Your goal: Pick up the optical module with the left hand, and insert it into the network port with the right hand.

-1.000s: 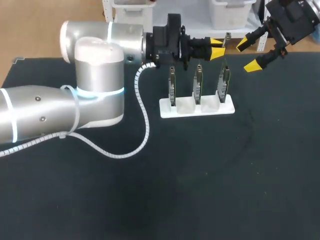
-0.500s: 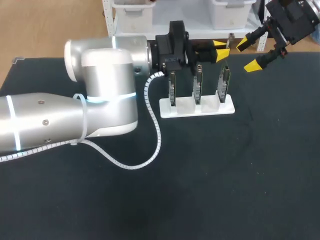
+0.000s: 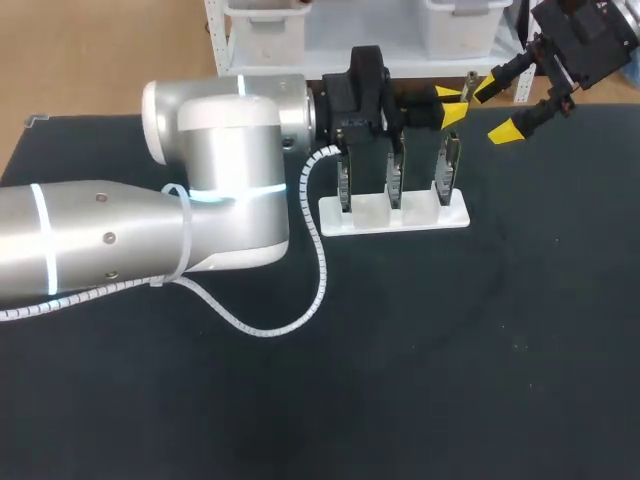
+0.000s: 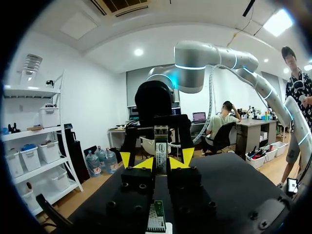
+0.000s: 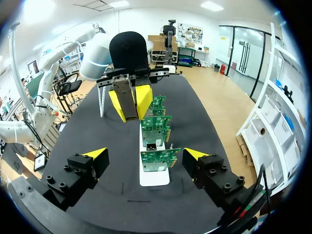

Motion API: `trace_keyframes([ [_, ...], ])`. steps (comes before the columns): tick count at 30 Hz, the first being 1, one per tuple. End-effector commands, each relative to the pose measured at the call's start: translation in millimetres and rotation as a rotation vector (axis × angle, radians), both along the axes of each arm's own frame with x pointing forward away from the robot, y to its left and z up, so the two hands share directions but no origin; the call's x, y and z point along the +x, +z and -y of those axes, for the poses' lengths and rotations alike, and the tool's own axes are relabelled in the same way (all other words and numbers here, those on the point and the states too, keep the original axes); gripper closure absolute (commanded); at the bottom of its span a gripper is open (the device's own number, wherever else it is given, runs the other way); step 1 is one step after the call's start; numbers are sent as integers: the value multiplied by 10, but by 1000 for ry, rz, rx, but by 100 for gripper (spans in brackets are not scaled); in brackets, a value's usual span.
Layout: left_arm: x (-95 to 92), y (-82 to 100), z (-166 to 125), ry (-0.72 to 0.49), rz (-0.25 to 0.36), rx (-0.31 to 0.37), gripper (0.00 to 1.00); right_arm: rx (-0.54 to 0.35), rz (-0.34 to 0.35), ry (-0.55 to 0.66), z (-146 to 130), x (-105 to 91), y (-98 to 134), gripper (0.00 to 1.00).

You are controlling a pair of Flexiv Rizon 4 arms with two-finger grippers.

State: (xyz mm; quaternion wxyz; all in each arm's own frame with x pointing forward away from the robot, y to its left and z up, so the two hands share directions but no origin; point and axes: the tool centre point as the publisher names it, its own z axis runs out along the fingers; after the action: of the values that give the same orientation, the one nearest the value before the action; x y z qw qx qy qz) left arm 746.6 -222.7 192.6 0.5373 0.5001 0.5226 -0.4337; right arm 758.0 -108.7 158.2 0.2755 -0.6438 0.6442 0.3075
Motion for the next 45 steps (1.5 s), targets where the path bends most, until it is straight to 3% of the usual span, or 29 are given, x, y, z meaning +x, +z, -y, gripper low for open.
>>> trace_keyframes([
  [1,93,-28,40,-18,-4,3,100,-1,3,-3,-1,-16,2,0],
  [45,116,-205,33,9,-48,1,100,-1,3,-3,-1,-16,2,0],
])
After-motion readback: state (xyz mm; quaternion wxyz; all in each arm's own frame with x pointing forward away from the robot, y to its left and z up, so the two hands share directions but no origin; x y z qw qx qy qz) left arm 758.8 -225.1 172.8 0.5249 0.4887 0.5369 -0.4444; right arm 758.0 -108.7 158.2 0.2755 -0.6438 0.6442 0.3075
